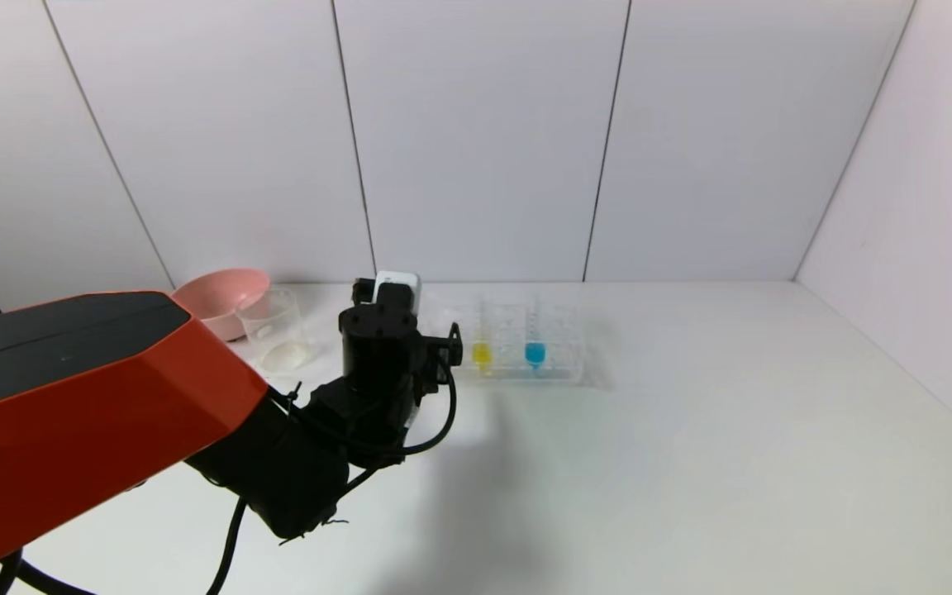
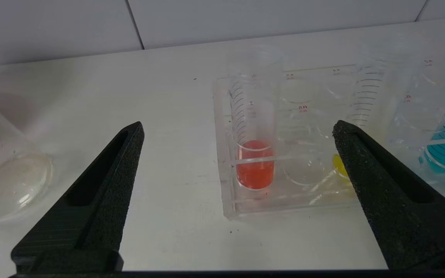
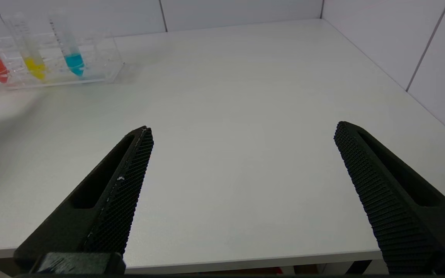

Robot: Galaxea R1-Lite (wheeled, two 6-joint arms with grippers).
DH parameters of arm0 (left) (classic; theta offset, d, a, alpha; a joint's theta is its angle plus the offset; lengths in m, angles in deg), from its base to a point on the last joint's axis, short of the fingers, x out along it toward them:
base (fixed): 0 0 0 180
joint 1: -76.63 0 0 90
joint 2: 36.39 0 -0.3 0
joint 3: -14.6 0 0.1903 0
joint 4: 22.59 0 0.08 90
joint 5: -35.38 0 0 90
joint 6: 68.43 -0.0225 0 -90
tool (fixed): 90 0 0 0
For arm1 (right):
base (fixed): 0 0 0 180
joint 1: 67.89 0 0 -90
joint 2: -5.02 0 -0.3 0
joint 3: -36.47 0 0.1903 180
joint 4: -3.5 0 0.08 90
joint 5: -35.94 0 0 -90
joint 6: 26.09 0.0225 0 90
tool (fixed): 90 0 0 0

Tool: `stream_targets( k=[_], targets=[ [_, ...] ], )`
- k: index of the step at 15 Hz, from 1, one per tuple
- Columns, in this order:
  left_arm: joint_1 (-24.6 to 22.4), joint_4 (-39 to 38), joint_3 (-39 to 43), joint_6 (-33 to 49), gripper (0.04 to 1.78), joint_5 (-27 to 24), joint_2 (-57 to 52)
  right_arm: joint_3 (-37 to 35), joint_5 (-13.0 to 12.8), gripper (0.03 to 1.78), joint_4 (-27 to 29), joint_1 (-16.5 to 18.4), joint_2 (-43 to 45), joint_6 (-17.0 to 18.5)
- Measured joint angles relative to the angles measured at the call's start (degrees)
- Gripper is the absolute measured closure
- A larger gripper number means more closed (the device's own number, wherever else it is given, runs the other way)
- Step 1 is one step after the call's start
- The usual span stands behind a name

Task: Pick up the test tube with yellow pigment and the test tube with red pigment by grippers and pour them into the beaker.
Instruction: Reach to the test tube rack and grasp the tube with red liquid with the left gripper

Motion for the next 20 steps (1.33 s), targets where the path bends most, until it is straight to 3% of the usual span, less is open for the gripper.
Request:
stream_targets(
  k=[10, 12, 15, 20],
  targets=[
    [-1.3, -0.8, -8.1, -0.5, 0.11, 0.0, 6.2, 0.0, 0.0, 0.1, 0.0, 0.0, 0.0, 0.0],
    [-1.3, -0.8, -8.3, -0.5, 0.19, 0.1, 6.5, 0.0, 0.0, 0.1, 0.0, 0.0, 0.0, 0.0],
    [-1.3, -1.0, -8.9, -0.4, 0.49, 0.0, 6.9, 0.0, 0.0, 0.1, 0.0, 0.0, 0.0, 0.0],
    [-1.3, -2.4, -9.6, -0.4, 1.33, 0.1, 7.7, 0.0, 0.0, 0.1, 0.0, 0.0, 0.0, 0.0]
  ],
)
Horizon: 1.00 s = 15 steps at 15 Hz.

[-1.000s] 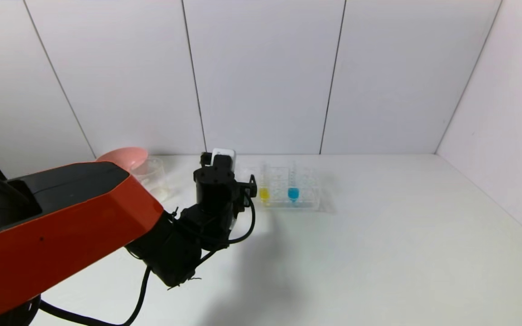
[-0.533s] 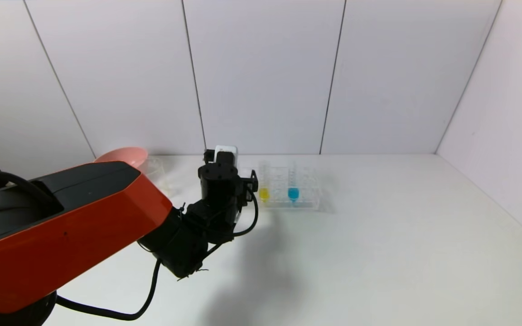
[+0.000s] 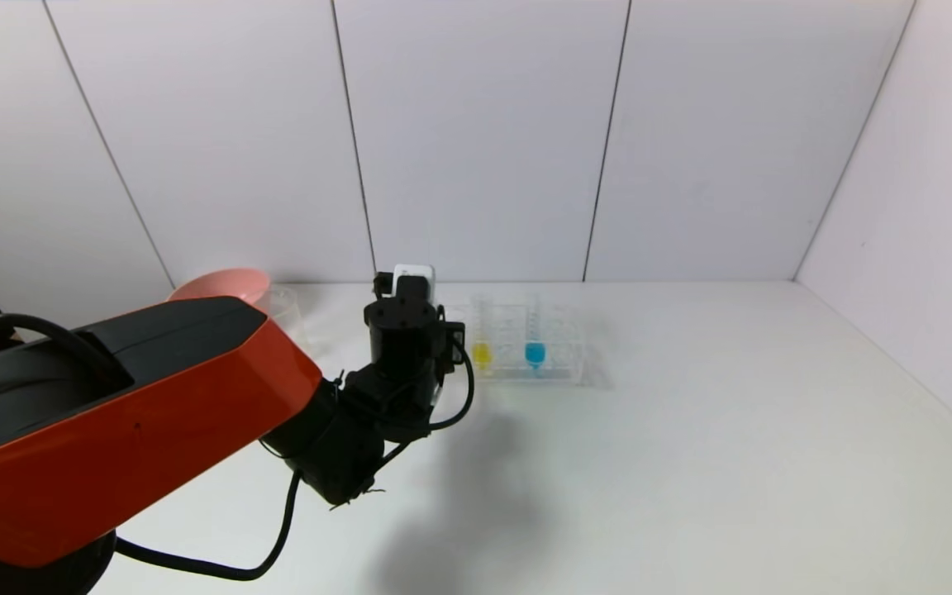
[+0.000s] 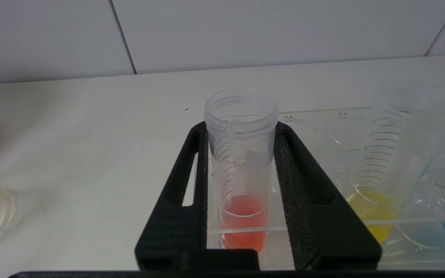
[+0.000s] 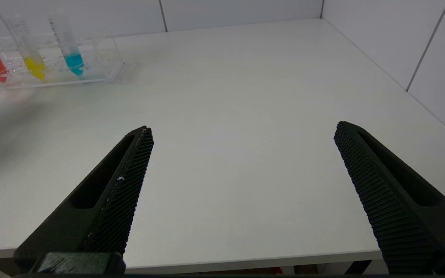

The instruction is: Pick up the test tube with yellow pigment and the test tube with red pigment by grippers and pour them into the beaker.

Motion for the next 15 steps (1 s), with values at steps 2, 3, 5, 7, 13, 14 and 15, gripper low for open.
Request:
stream_targets(
  k=[2, 3, 5, 7, 13, 14, 15],
  targets=[
    [0.0, -0.2, 0.0, 0.0, 1.39, 0.0, 0.1, 0.0, 0.0, 0.1, 0.0, 0.0, 0.0, 0.0],
    [0.0, -0.2, -0.1, -0.1, 1.39, 0.0, 0.1, 0.0, 0.0, 0.1, 0.0, 0.0, 0.0, 0.0],
    [0.0, -0.2, -0.1, -0.2, 1.39, 0.0, 0.0, 0.0, 0.0, 0.1, 0.0, 0.0, 0.0, 0.0],
    [0.0, -0.1, -0.1, -0.3, 1.39, 0.0, -0.1, 0.0, 0.0, 0.1, 0.0, 0.0, 0.0, 0.0],
    [0.0, 0.8, -1.0, -2.8, 1.39, -0.1, -3.1, 0.0, 0.0, 0.1, 0.0, 0.0, 0.0, 0.0],
    [0.0, 1.6, -1.6, -3.5, 1.39, -0.1, -4.0, 0.0, 0.0, 0.1, 0.0, 0.0, 0.0, 0.0],
    [0.0, 2.5, -2.4, -4.1, 1.39, -0.1, -4.8, 0.0, 0.0, 0.1, 0.0, 0.0, 0.0, 0.0]
  ],
)
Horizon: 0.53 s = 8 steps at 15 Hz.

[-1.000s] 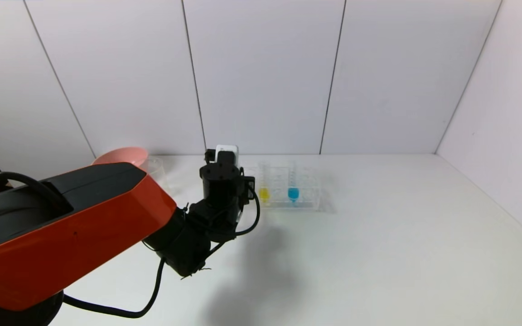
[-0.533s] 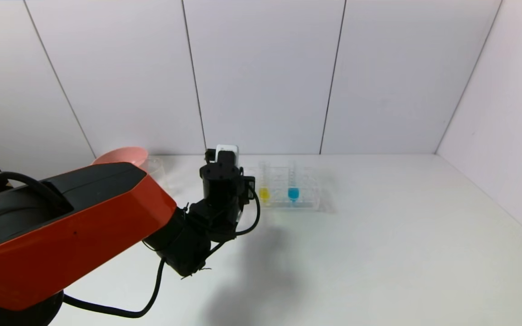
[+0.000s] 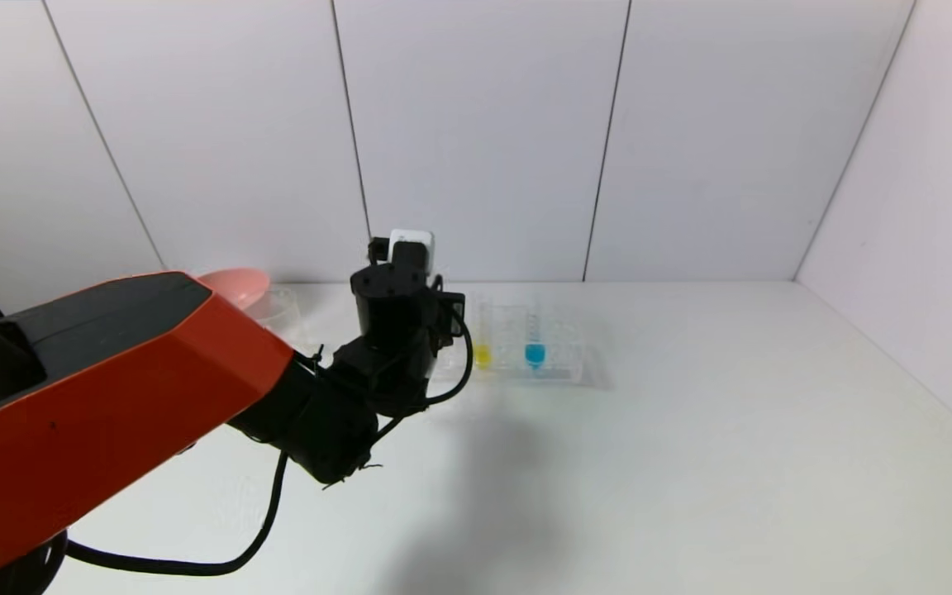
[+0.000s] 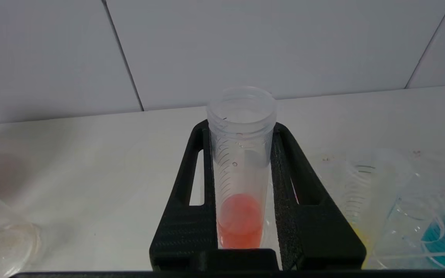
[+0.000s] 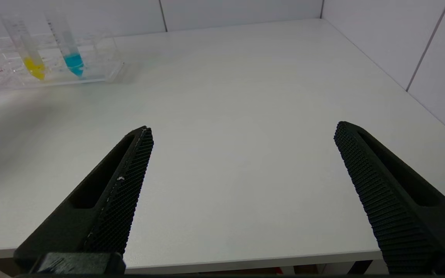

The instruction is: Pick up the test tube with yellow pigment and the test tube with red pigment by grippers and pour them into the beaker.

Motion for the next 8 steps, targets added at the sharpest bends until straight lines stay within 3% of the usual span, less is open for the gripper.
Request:
stream_targets(
  k=[8],
  targets=[
    [0.1, 6.6, -4.3, -0.5, 1.39, -0.2, -5.2, 0.0, 0.0, 0.1, 0.0, 0.0, 0.0, 0.0]
  ],
)
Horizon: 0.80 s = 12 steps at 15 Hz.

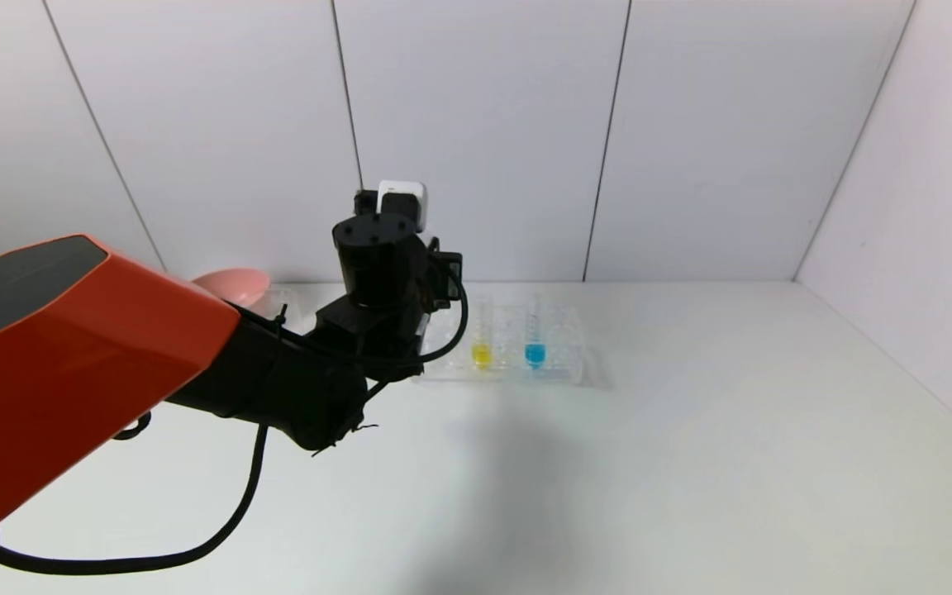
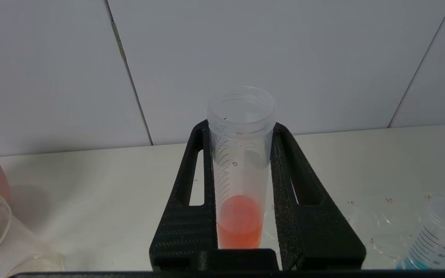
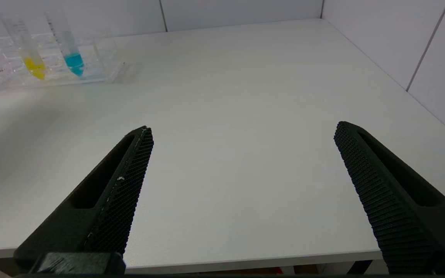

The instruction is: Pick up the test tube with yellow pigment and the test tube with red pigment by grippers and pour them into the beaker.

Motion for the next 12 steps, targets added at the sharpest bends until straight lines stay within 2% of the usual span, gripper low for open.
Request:
stream_targets(
  k=[4, 6, 9, 12],
  targets=[
    [-0.3, 1.7, 1.1, 0.0, 1.39, -0.8, -2.2, 0.0, 0.0, 0.1, 0.0, 0.0, 0.0, 0.0],
    [-3.1, 4.9, 2.6, 0.0, 1.39, -4.1, -5.2, 0.0, 0.0, 0.1, 0.0, 0.0, 0.0, 0.0],
    [-12.7, 11.5, 6.1, 0.4, 1.39, -14.4, -11.3, 0.0, 0.0, 0.1, 0.0, 0.0, 0.0, 0.0],
    [-25.4, 17.6, 9.0, 0.6, 1.39, -29.6, -16.5, 0.0, 0.0, 0.1, 0.0, 0.0, 0.0, 0.0]
  ],
)
